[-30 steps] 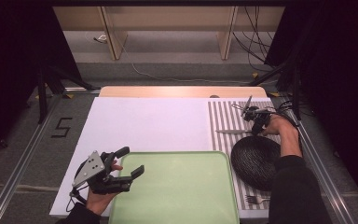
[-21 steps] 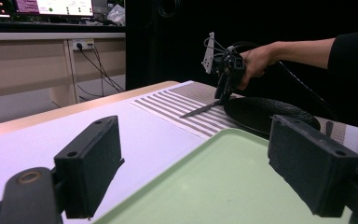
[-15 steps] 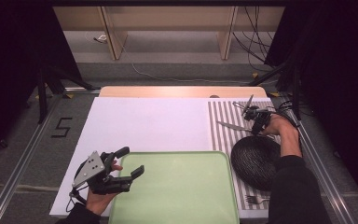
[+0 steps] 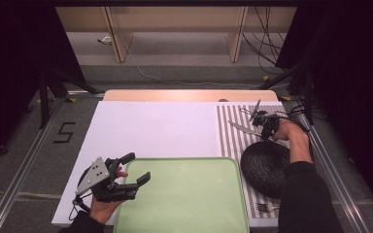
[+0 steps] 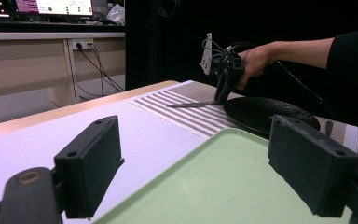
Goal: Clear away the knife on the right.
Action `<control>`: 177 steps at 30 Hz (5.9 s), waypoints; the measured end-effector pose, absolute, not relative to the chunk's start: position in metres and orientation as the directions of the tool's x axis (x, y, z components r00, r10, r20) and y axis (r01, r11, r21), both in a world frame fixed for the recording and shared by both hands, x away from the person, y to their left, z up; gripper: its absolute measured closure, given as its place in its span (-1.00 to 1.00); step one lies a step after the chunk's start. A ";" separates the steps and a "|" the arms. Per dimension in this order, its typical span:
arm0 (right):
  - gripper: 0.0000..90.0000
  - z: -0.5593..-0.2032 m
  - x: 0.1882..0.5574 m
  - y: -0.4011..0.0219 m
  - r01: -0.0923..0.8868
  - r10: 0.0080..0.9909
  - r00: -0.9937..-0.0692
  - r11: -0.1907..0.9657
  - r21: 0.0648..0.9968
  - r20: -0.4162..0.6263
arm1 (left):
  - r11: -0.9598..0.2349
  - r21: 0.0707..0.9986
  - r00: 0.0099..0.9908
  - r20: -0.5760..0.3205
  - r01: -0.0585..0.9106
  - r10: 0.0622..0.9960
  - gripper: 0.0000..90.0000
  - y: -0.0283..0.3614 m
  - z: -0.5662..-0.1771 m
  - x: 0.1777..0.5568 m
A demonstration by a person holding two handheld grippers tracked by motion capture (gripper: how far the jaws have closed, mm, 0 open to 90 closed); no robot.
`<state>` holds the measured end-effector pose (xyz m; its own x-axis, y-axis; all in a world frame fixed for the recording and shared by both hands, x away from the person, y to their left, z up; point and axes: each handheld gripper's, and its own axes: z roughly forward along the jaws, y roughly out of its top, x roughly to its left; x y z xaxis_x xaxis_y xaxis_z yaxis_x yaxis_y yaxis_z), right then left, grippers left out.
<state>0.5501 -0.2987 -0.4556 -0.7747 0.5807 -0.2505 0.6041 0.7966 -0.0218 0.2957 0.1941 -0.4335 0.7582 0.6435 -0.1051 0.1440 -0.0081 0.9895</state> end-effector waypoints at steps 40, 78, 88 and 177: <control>0.79 -0.428 0.545 -0.311 0.596 0.614 -0.736 0.787 0.157 -0.286 | -0.012 0.989 0.749 -0.105 0.149 0.654 -0.61 0.195 -0.433 0.296; 0.79 -0.365 0.425 -0.299 0.479 0.675 -0.733 0.425 0.768 0.083 | -0.013 0.990 0.735 -0.093 0.137 0.671 -0.63 0.195 -0.433 0.295; 0.79 -0.363 0.404 -0.280 0.488 0.660 -0.741 0.403 0.774 0.123 | -0.010 0.991 0.732 -0.092 0.133 0.675 -0.65 0.196 -0.432 0.295; 0.78 -0.430 0.284 -0.183 0.675 0.666 -0.714 0.575 0.462 0.215 | -0.024 0.993 0.728 -0.070 0.118 0.682 -0.64 0.196 -0.432 0.293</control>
<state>0.2835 -0.1831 -0.4298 -0.7143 0.6661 0.2145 0.6752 0.5754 0.4615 0.2929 0.1956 -0.4316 0.7282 0.6818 -0.0704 0.1182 -0.0238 0.9927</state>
